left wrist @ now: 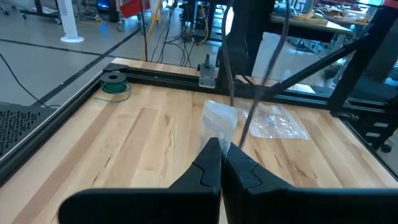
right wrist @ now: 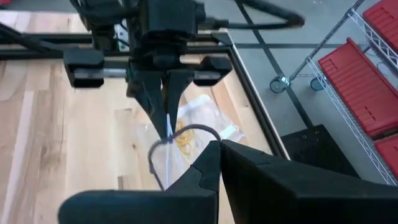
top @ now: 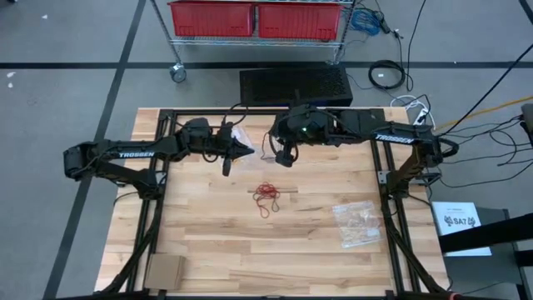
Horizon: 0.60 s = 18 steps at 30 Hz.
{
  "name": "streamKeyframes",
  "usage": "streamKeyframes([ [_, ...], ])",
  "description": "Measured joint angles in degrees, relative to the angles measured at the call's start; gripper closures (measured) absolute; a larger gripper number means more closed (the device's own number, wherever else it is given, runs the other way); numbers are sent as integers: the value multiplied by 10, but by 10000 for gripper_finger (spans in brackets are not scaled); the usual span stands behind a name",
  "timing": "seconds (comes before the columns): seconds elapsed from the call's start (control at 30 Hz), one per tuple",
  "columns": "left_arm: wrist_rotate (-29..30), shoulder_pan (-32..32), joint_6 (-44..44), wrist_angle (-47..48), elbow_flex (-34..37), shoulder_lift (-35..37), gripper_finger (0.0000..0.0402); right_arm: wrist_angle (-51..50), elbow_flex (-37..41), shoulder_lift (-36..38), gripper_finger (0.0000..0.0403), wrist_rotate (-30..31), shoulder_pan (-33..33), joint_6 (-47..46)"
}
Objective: Sort rubber bands
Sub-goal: Put the purple rubber band into the top right transparent zip bag
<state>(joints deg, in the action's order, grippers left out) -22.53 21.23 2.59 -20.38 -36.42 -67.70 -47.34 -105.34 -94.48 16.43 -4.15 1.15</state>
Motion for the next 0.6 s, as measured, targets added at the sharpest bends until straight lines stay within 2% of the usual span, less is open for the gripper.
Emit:
streamKeyframes([
  [0.6,-1,0,0,3,0,0,401,17,0,26,403,2,-7,13],
])
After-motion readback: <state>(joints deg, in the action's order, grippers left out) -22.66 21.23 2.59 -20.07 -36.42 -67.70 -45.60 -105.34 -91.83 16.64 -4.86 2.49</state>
